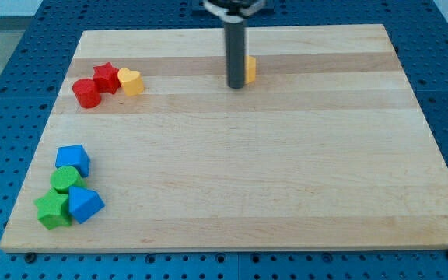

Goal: Move the yellow hexagon diagonal to yellow heart

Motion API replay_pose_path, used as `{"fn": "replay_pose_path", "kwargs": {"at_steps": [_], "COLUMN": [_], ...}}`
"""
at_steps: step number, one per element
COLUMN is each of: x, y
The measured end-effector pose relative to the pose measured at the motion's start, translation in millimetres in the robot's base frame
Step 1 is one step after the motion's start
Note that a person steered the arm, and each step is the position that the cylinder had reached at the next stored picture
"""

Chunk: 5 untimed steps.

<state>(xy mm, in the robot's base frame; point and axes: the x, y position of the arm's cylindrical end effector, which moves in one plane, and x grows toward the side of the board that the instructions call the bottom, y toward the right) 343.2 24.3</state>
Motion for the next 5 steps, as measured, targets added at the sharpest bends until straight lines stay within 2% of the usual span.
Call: {"fn": "replay_pose_path", "kwargs": {"at_steps": [2,3,5], "x": [-9,-11,-6], "y": [142,171,71]}}
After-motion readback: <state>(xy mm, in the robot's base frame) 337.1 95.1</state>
